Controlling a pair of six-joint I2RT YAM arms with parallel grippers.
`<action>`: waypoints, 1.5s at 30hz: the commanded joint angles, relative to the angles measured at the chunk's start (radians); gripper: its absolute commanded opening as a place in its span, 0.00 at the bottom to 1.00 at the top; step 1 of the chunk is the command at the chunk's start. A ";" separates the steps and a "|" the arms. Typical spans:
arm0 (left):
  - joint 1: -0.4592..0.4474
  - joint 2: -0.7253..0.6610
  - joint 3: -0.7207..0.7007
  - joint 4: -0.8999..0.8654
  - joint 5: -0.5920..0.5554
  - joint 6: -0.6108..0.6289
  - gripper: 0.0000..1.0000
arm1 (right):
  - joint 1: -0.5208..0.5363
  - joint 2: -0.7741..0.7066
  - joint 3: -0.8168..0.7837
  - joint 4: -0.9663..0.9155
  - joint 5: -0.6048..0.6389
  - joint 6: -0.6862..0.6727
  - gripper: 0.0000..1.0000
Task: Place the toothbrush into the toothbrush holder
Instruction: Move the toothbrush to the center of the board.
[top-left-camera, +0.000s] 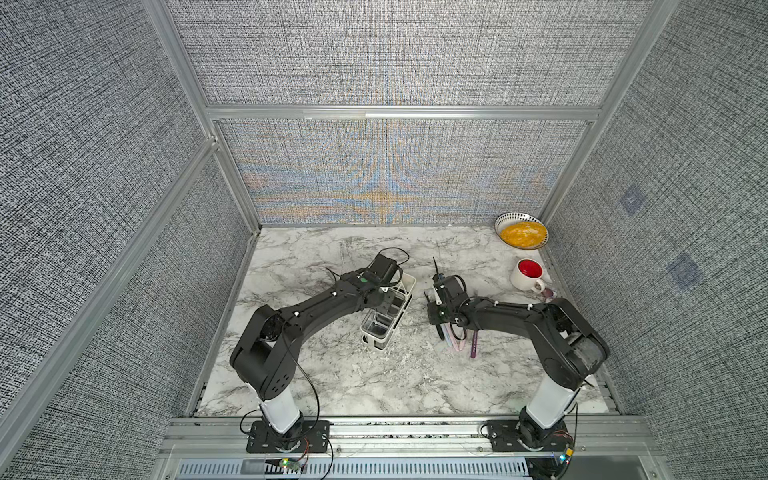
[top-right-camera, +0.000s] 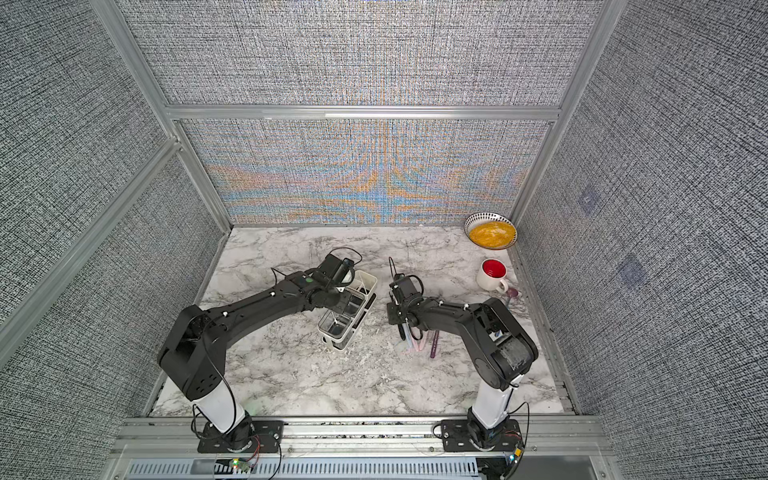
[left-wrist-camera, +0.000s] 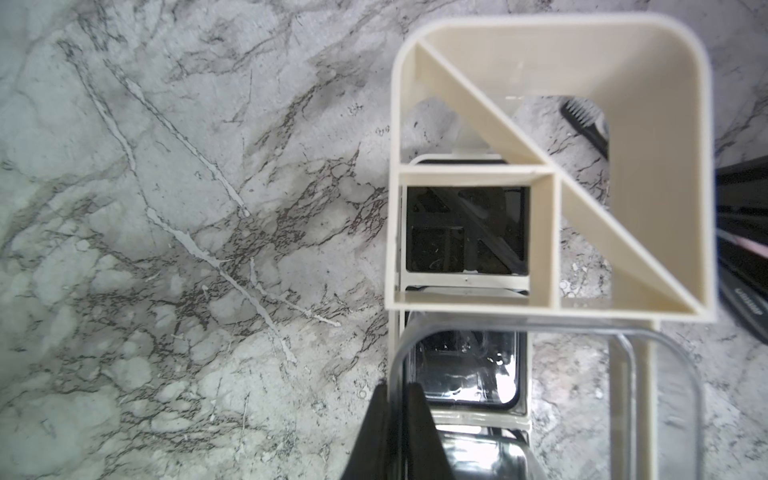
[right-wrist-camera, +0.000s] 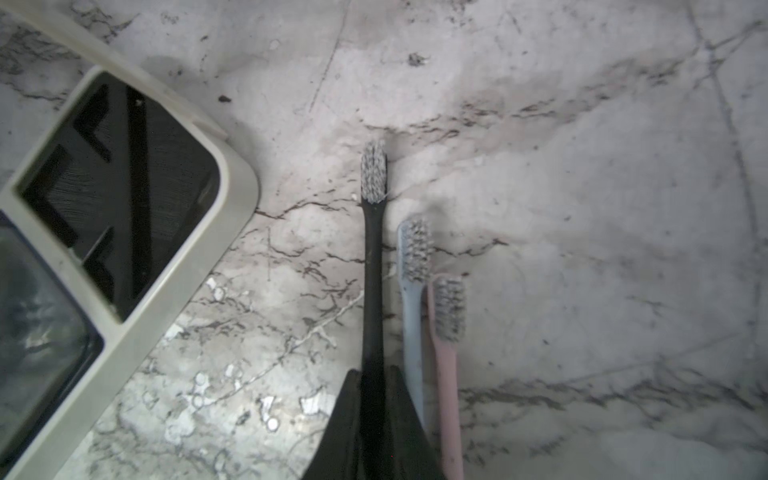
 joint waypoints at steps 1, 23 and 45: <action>-0.020 -0.002 -0.001 -0.019 -0.045 0.034 0.10 | -0.029 -0.013 -0.018 -0.075 0.019 -0.014 0.14; -0.057 0.032 0.045 0.036 -0.015 0.046 0.41 | -0.108 -0.100 -0.075 -0.073 -0.042 -0.025 0.22; -0.014 0.234 0.495 -0.180 -0.068 -0.060 0.63 | -0.094 -0.103 -0.132 -0.027 -0.069 -0.006 0.16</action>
